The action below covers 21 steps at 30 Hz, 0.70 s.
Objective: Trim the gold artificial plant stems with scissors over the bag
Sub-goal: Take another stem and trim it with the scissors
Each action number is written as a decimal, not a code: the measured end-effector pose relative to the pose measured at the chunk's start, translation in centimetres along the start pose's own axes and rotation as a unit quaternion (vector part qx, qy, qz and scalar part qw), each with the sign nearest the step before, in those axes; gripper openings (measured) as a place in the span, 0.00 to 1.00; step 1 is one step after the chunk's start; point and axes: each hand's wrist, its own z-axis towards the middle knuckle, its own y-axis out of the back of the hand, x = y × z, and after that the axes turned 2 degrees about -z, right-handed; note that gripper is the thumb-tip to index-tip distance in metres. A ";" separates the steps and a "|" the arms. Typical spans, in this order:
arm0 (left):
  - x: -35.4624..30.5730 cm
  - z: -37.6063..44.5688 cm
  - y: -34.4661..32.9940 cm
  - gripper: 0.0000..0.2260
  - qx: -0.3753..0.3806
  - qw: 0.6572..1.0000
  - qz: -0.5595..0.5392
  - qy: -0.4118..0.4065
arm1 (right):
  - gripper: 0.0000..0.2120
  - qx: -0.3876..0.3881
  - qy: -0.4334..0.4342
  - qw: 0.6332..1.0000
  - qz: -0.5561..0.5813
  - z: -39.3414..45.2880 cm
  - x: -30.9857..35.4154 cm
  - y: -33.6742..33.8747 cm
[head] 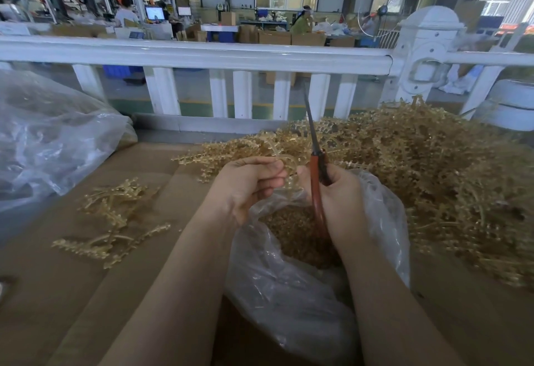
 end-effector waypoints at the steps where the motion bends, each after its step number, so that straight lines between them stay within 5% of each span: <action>1: 0.0 0.0 0.0 0.03 0.003 1.000 0.001 0.001 | 0.16 -0.002 -0.002 1.000 0.000 0.0 -0.1 0.0; 14: -0.3 0.1 0.8 0.03 -0.007 0.998 0.001 -0.057 | 0.08 -0.005 0.021 1.000 0.023 -0.3 0.5 0.0; 21: -0.6 0.1 1.6 0.03 -0.017 0.996 -0.026 -0.080 | 0.21 -0.013 0.088 0.967 -0.237 -0.9 0.5 0.1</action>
